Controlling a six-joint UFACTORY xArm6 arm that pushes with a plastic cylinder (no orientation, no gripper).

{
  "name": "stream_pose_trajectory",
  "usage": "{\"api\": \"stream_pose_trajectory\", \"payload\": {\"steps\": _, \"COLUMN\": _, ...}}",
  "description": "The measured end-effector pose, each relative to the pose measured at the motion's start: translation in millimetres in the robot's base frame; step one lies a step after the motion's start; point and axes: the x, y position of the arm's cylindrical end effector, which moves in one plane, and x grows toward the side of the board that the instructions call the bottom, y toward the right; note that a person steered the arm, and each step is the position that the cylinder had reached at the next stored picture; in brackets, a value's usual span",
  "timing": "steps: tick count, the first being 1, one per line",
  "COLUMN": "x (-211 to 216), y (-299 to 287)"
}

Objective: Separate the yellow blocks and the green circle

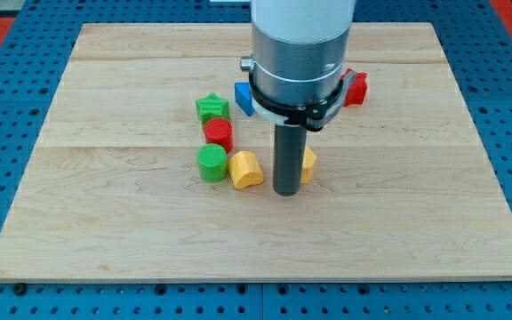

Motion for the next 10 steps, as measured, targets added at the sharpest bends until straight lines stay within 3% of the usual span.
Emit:
{"api": "stream_pose_trajectory", "payload": {"steps": 1, "x": 33, "y": -15}}
{"api": "stream_pose_trajectory", "payload": {"steps": 3, "x": 4, "y": -113}}
{"api": "stream_pose_trajectory", "payload": {"steps": 5, "x": -23, "y": -89}}
{"api": "stream_pose_trajectory", "payload": {"steps": 10, "x": -9, "y": -72}}
